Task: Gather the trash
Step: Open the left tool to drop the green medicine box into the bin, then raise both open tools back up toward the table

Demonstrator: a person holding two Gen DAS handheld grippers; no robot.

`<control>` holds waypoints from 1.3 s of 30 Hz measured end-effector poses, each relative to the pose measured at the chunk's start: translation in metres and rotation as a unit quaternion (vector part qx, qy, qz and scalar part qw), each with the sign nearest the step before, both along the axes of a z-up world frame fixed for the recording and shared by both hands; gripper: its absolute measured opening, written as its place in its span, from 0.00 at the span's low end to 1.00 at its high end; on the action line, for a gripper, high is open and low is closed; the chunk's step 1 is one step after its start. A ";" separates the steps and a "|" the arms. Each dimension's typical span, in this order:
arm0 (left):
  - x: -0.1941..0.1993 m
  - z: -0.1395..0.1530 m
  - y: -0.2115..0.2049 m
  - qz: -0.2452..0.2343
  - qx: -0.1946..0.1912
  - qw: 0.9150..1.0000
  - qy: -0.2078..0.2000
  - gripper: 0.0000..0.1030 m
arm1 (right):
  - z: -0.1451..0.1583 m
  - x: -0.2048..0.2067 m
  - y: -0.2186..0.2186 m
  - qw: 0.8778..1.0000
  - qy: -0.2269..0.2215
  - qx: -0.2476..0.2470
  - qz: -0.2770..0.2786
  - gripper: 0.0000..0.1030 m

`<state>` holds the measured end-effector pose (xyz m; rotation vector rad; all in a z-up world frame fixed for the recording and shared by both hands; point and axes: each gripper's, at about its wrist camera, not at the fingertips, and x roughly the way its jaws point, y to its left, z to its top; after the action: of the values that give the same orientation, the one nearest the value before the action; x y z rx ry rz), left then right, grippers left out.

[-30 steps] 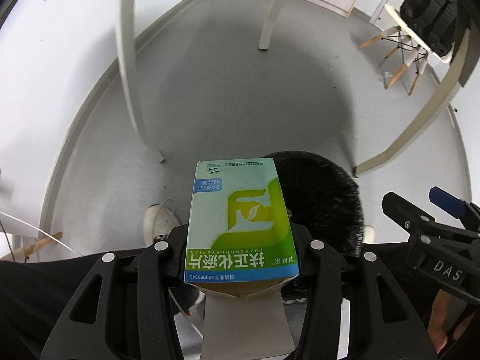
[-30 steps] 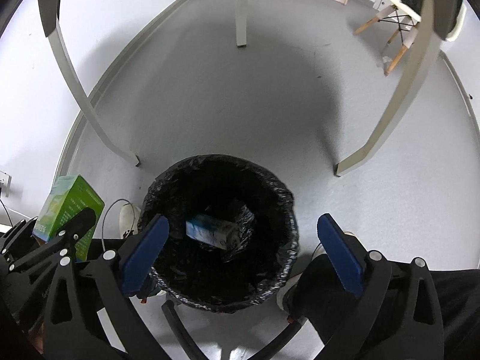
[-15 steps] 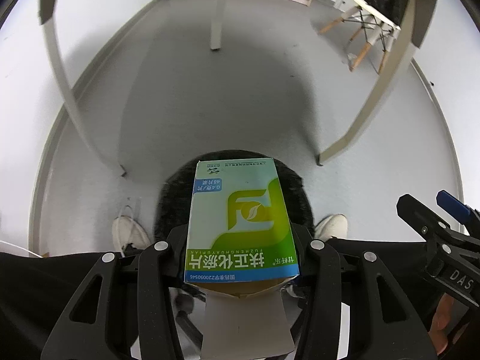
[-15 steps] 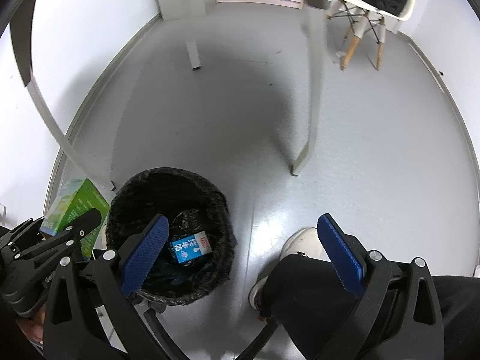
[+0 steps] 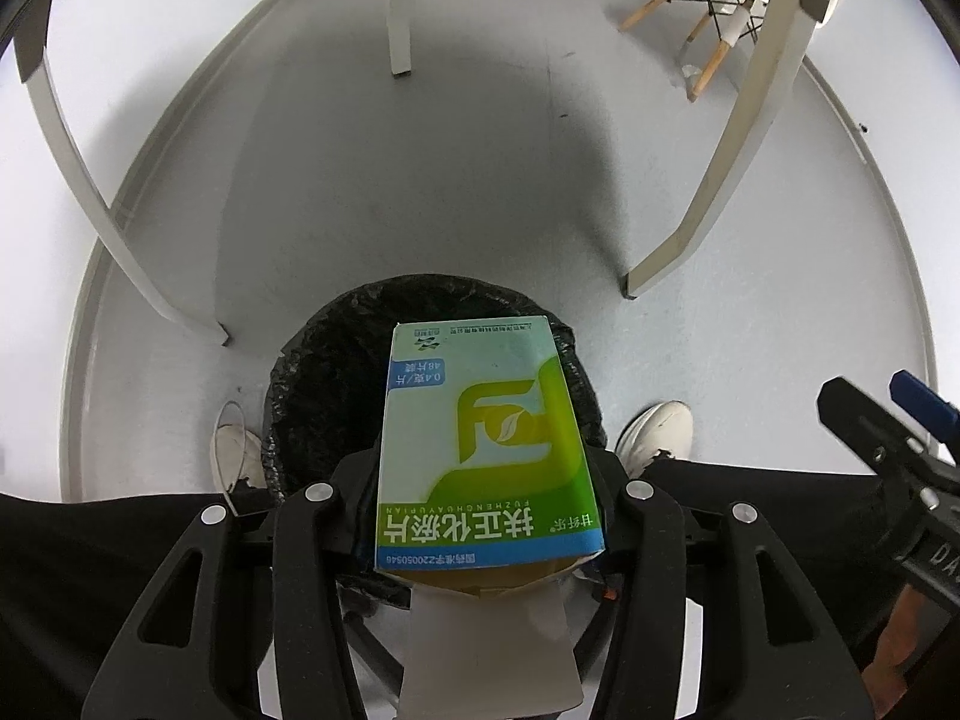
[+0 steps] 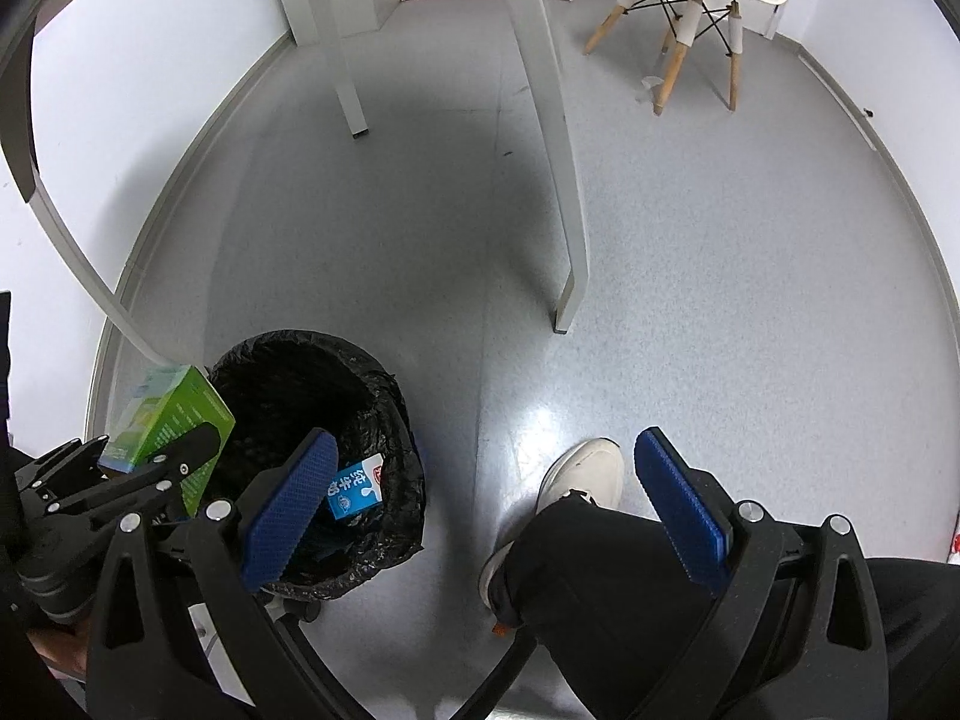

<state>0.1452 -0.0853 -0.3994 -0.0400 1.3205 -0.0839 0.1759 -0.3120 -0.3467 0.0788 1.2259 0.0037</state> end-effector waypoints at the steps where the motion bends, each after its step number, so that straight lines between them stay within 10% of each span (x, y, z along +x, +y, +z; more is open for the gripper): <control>1: 0.000 -0.001 0.000 0.000 0.000 1.000 0.001 0.50 | 0.000 0.001 0.001 1.000 0.000 0.002 0.000 0.93; 15: -0.003 0.011 0.014 0.028 0.011 0.999 -0.029 0.92 | 0.000 0.002 0.008 1.000 0.001 0.000 0.003 0.93; 39: -0.040 0.083 0.056 0.053 0.011 0.992 -0.111 0.94 | 0.048 -0.021 0.042 0.998 -0.039 -0.010 0.044 0.93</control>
<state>0.1055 -0.0289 -0.3161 -0.0791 1.0952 0.0162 0.1553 -0.2701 -0.2987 0.0076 1.1496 0.0706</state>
